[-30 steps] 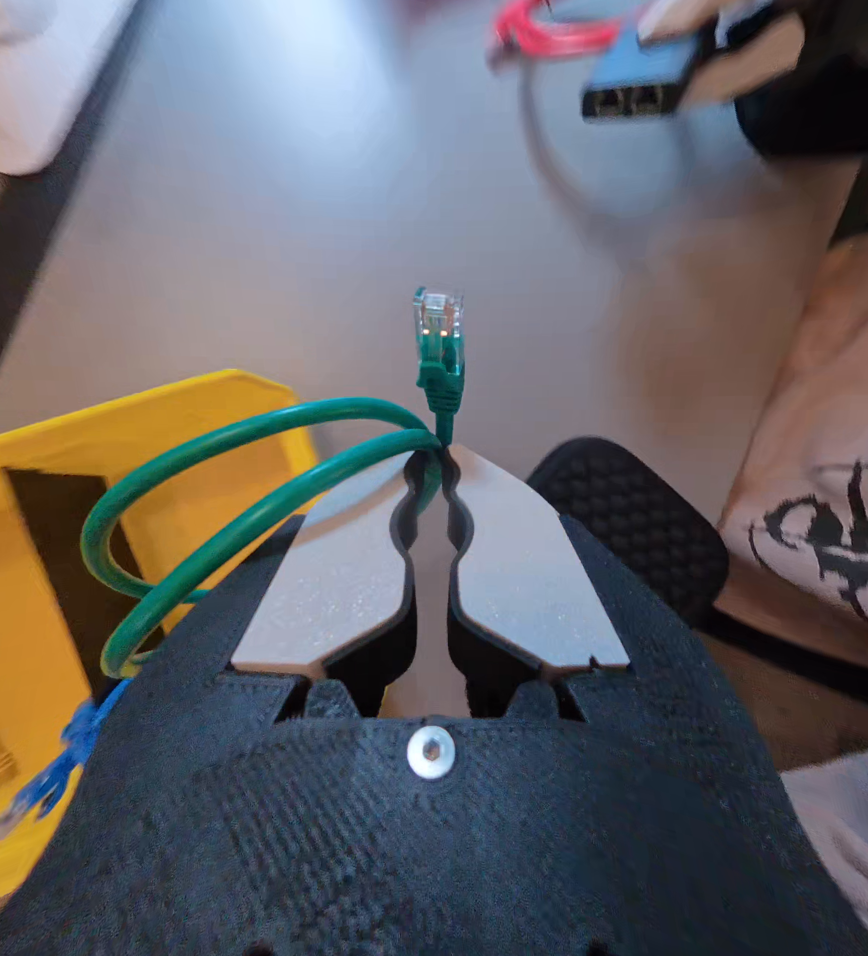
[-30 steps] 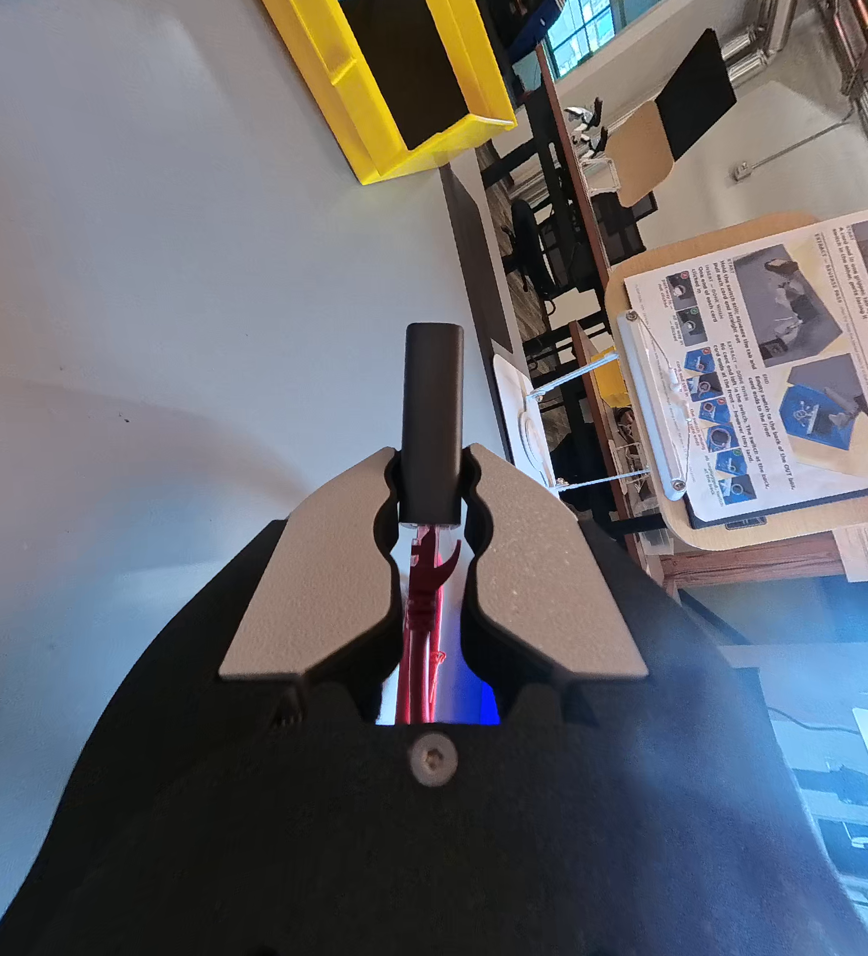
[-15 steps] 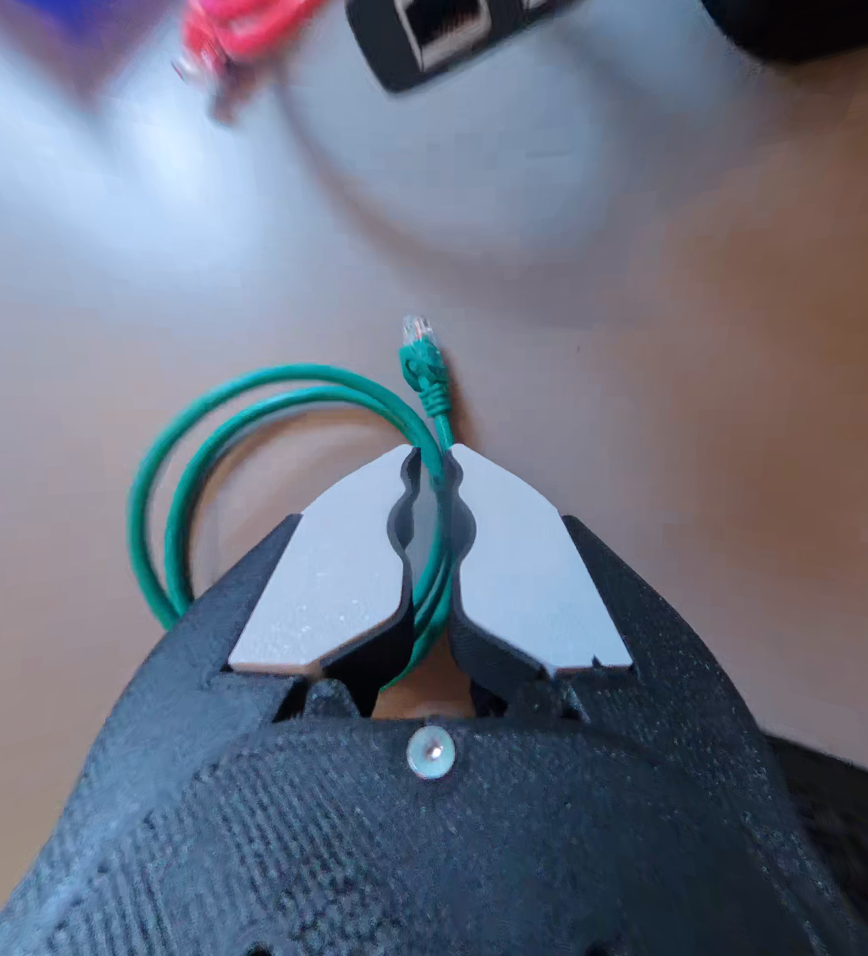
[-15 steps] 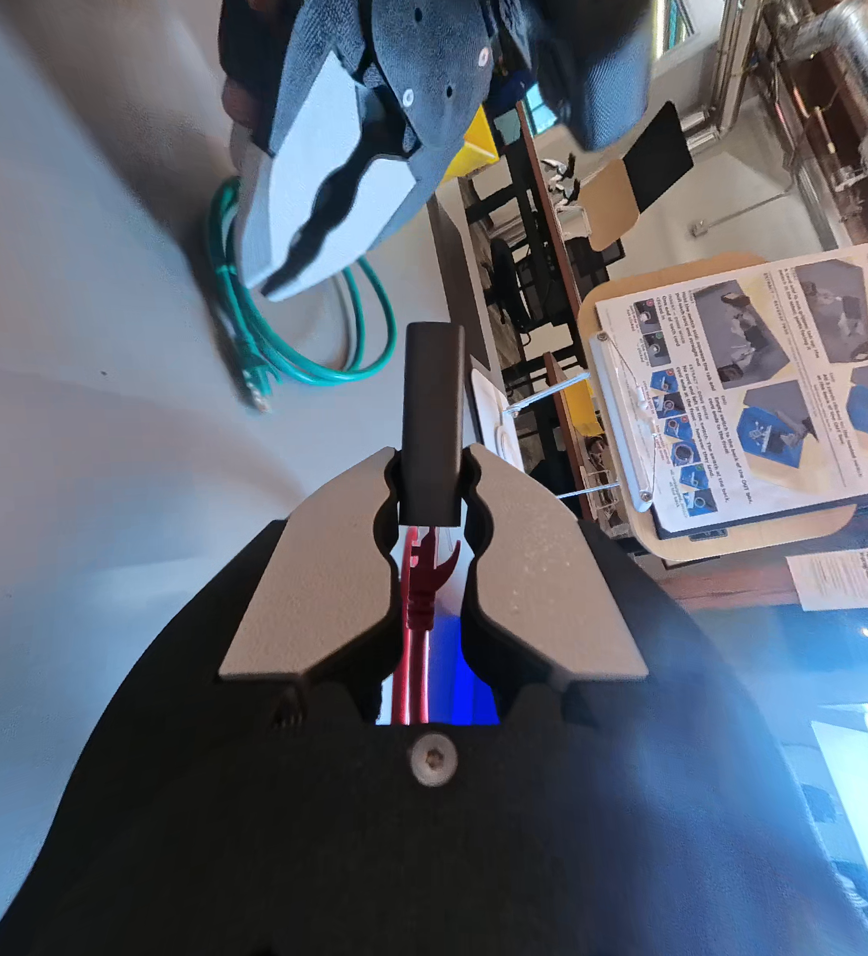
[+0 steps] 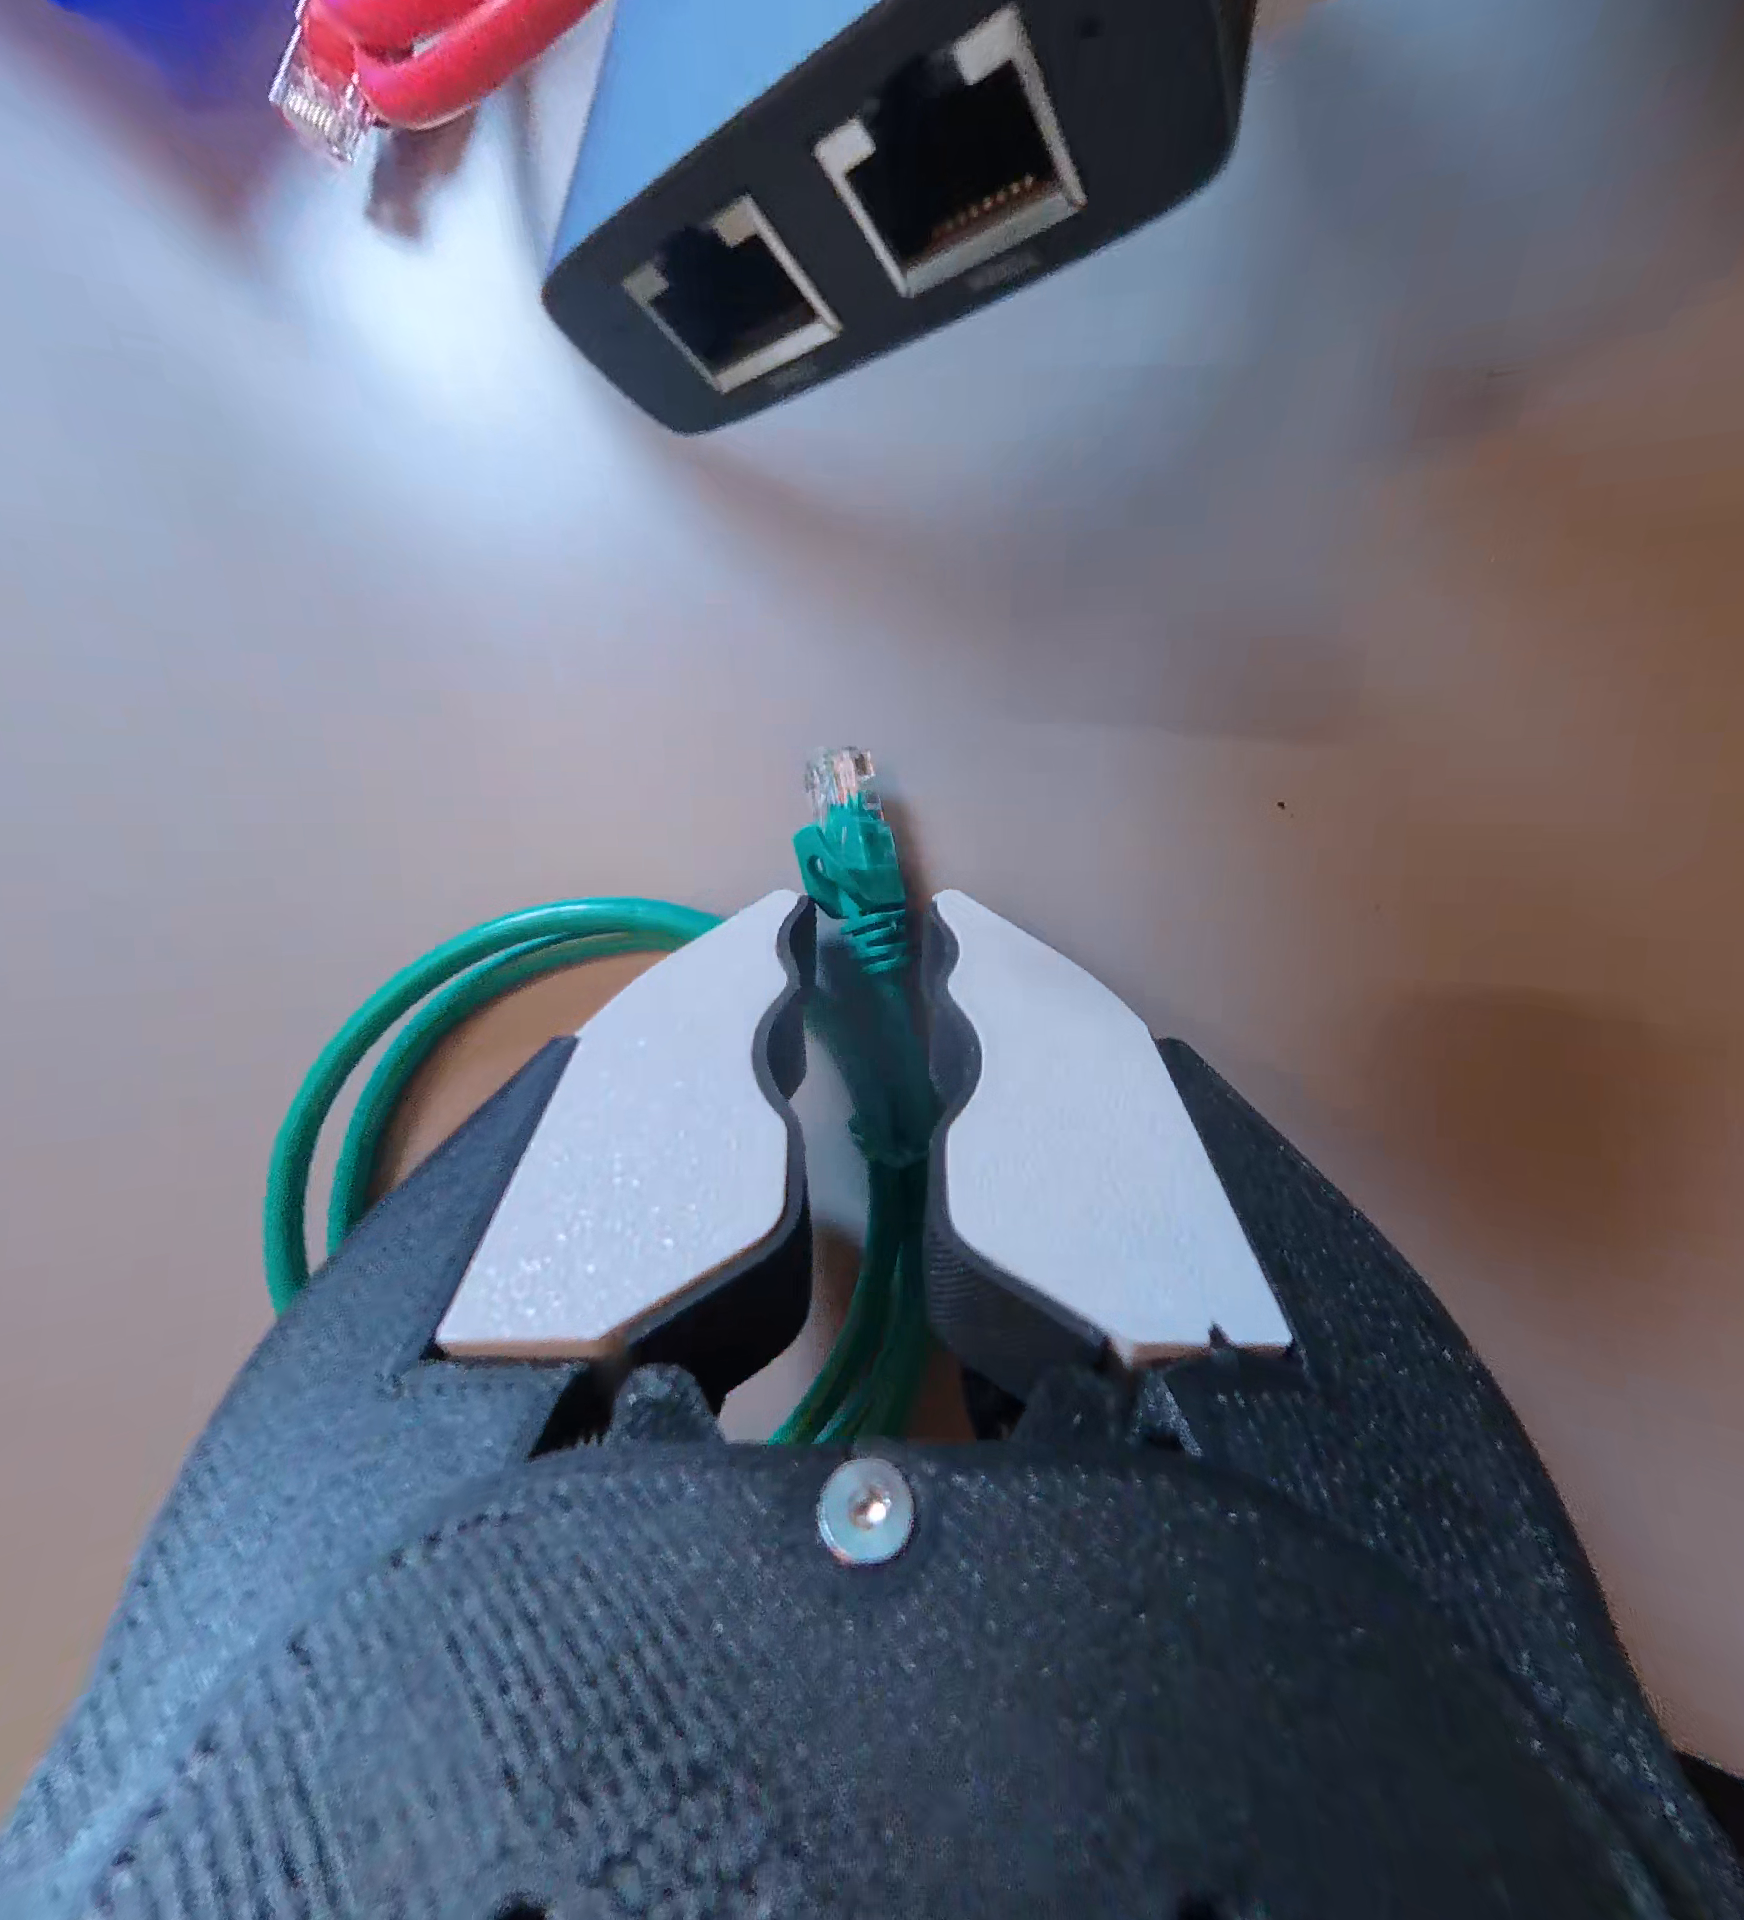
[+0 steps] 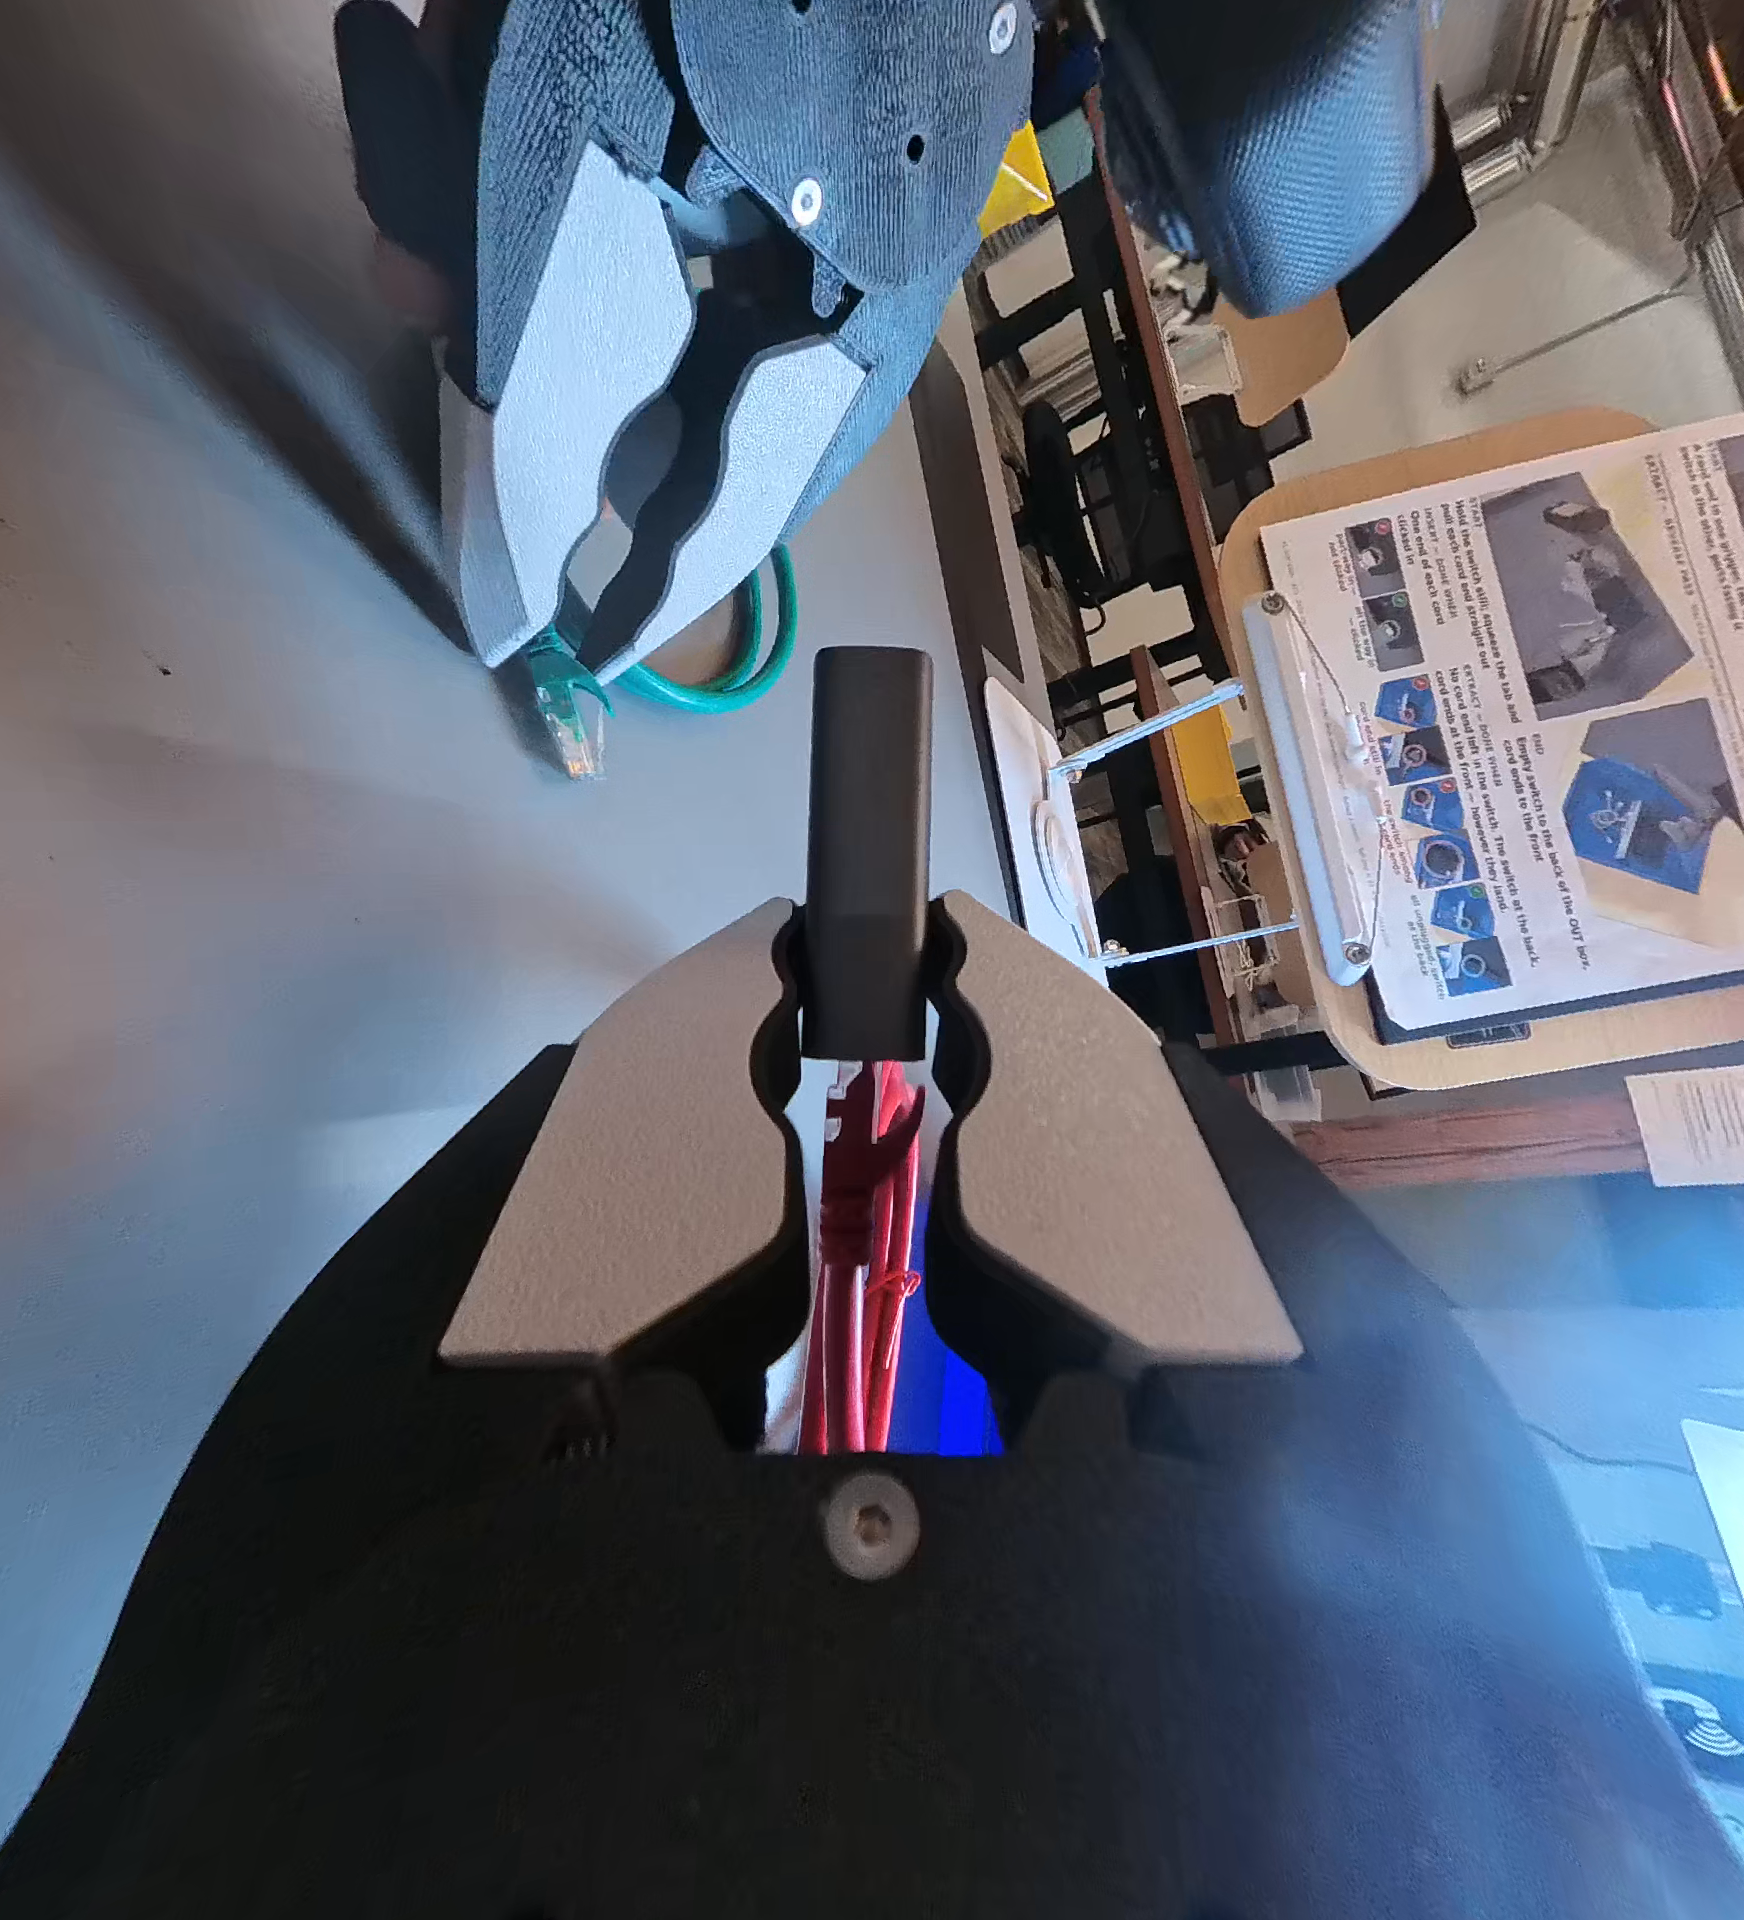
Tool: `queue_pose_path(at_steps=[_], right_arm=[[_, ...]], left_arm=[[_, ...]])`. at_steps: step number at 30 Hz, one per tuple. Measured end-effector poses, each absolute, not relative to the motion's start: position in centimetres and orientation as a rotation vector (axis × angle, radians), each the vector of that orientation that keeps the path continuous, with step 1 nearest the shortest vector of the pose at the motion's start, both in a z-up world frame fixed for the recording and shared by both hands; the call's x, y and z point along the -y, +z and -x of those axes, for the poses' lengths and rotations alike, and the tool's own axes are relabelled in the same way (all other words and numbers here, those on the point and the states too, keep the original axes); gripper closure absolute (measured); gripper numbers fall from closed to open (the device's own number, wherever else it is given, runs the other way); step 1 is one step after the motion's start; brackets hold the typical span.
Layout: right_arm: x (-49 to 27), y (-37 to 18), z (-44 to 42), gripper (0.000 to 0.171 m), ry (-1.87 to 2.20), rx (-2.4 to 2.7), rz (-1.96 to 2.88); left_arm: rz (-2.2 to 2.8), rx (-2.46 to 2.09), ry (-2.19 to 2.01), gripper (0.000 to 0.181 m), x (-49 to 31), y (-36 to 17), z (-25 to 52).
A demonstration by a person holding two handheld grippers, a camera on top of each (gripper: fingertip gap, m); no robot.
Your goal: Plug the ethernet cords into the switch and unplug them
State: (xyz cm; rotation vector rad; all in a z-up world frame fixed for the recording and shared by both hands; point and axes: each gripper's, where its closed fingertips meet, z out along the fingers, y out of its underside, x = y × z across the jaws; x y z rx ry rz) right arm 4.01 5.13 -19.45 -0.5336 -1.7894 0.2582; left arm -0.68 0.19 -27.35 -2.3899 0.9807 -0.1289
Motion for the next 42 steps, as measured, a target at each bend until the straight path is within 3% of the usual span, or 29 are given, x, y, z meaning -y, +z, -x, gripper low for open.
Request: queue_pose_path(at_steps=[1, 10, 17, 42], right_arm=[[-5.1, -19.5, -4.0, 0.150, 0.259, 1.790, 0.535], [-4.4, -19.8, -4.0, 0.150, 0.287, 1.806, 0.516], [-2.6, -20.1, -4.3, 0.150, 0.343, 1.831, 0.390], [0.5, -23.0, -4.4, 0.150, 0.266, 1.976, 0.226]], left_arm=[[2.399, -0.957, -0.144, 0.162, -0.1, -27.4, 0.7], [2.352, -0.921, -0.230, 0.167, 0.6, -27.3, 0.4], [2.228, -0.893, -0.188, 0.168, 1.8, -21.7, 0.8], [2.353, -1.072, -0.108, 0.169, 2.9, -24.5, -0.8]])
